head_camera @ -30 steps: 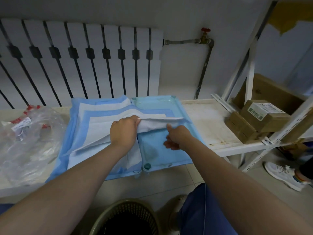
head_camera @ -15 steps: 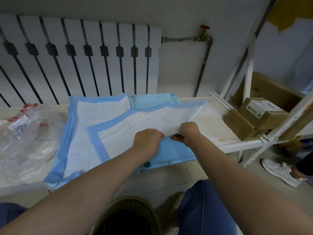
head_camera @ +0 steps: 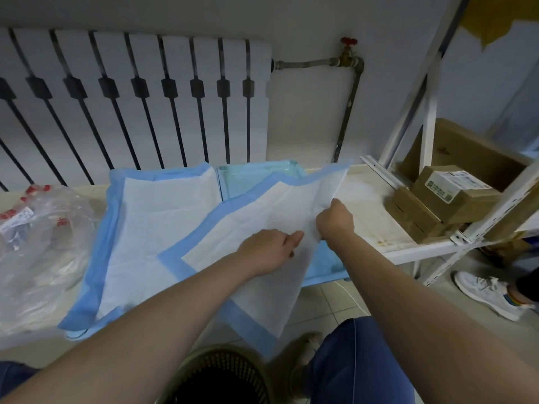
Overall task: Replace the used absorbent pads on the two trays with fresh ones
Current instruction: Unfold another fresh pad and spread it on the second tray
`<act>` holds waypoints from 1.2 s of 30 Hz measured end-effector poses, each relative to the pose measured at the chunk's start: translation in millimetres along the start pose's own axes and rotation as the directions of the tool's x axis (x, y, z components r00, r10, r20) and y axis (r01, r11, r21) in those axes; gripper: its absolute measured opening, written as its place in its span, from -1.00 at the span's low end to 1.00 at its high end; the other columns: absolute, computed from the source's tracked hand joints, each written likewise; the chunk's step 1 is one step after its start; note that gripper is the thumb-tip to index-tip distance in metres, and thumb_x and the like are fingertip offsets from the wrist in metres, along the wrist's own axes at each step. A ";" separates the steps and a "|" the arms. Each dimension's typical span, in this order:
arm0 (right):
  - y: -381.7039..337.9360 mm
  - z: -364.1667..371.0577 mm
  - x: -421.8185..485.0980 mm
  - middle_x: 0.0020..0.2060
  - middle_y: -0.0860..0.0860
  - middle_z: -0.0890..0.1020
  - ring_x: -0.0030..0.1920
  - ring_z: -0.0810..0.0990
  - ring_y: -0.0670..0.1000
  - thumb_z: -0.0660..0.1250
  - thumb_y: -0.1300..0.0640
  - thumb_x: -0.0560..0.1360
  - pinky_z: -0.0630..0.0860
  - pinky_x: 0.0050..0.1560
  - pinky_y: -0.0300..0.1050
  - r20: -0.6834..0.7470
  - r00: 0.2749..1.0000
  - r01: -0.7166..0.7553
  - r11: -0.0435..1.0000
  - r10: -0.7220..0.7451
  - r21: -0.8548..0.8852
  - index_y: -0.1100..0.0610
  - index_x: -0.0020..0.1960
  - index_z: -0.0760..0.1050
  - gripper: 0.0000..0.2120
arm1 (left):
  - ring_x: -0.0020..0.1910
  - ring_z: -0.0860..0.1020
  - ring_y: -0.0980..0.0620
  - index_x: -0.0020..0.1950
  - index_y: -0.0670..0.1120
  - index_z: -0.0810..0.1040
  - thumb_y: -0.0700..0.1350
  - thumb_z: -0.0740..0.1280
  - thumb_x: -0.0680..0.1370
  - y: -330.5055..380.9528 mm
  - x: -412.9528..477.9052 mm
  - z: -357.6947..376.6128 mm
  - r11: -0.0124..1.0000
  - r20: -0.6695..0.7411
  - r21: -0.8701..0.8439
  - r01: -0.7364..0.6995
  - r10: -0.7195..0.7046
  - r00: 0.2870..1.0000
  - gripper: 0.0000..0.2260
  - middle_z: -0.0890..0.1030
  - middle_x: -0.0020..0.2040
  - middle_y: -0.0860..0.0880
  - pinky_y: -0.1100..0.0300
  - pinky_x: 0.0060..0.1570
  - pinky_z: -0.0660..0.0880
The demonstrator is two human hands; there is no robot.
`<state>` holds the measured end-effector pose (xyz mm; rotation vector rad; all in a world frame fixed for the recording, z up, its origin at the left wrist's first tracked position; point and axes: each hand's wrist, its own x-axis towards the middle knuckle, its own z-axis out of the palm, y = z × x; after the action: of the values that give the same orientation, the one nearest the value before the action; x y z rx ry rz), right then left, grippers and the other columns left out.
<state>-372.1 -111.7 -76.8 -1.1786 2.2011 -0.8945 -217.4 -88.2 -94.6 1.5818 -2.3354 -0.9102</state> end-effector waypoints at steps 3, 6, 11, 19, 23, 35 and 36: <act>7.7 0.8 5.0 0.20 0.25 0.48 0.13 0.52 0.29 0.20 0.16 0.54 0.59 -0.01 0.19 0.100 0.990 -0.099 0.995 0.097 0.011 0.21 0.43 0.15 -0.50 | 0.15 0.51 -0.11 0.14 -0.02 0.57 0.13 0.06 0.63 -18.0 9.7 -5.2 0.976 -0.202 0.210 0.051 -0.008 0.979 -0.64 0.59 0.12 -0.05 0.05 0.07 0.46; 20.5 13.7 -3.1 0.29 0.23 0.40 0.21 0.47 0.29 0.22 0.08 0.56 0.57 -0.07 0.12 0.265 0.957 -0.102 0.991 0.121 -0.087 0.11 0.54 -0.18 -0.26 | 0.40 0.27 -0.16 0.46 -0.01 0.31 0.07 0.15 0.62 -37.6 23.6 -10.1 0.921 -0.206 0.354 0.163 -0.093 0.974 -0.58 0.39 0.39 -0.12 0.00 0.30 0.29; 36.8 29.0 7.1 0.27 0.24 0.42 0.17 0.50 0.29 0.17 0.15 0.56 0.44 0.13 0.13 0.163 0.982 0.153 0.918 -0.099 -0.367 -0.03 0.55 -0.24 -0.25 | 0.51 0.00 -0.20 0.51 -0.08 0.16 0.14 0.13 0.60 -68.6 49.9 -19.6 0.798 -0.224 0.549 0.248 -0.145 0.964 -0.46 0.18 0.50 -0.19 -0.10 0.48 -0.07; 39.4 23.4 33.5 0.15 0.20 0.37 0.00 0.52 0.28 0.09 0.24 0.56 0.47 0.02 0.08 0.032 0.958 0.266 0.843 -0.284 -0.467 -0.04 0.49 0.15 -0.47 | 0.54 -0.21 -0.18 0.56 -0.02 -0.01 0.29 -0.08 0.59 -80.8 84.8 -27.1 0.672 -0.180 0.701 0.238 -0.156 0.971 -0.37 0.03 0.55 -0.21 -0.22 0.41 -0.33; 45.8 35.0 31.3 0.20 0.17 0.36 0.08 0.47 0.26 0.17 0.30 0.50 0.41 -0.11 0.03 0.065 0.947 0.296 0.777 -0.314 -0.556 0.24 0.23 0.41 -0.69 | 0.51 0.03 -0.23 0.56 0.00 0.02 0.30 -0.10 0.58 -78.2 93.2 -20.0 0.611 -0.159 0.761 0.218 -0.150 0.976 -0.37 0.22 0.49 -0.24 -0.21 0.41 -0.34; 20.7 28.5 52.7 0.33 0.12 0.26 0.17 0.39 0.20 0.22 0.38 0.44 0.42 -0.08 0.03 0.037 0.939 0.299 0.761 -0.341 -0.575 0.18 0.38 0.24 -0.47 | 0.35 0.23 -0.27 0.53 -0.06 0.03 0.06 0.30 0.56 -52.2 108.7 -12.6 0.877 -0.238 0.352 0.327 -0.254 0.938 -0.34 0.11 0.43 -0.25 0.00 0.21 0.36; 20.0 28.3 52.6 0.31 0.13 0.27 0.17 0.39 0.20 0.22 0.38 0.44 0.43 -0.07 0.03 0.030 0.938 0.301 0.767 -0.345 -0.566 0.17 0.38 0.25 -0.48 | 0.40 0.17 -0.29 0.55 -0.05 -0.03 0.05 0.31 0.56 -53.0 110.0 -12.2 0.875 -0.226 0.328 0.355 -0.292 0.929 -0.30 0.02 0.48 -0.27 -0.01 0.28 0.32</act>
<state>-390.7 -157.3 -116.1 -1.8760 2.4533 -0.3994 -216.5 -203.8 -135.8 2.1542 -2.2483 -0.3746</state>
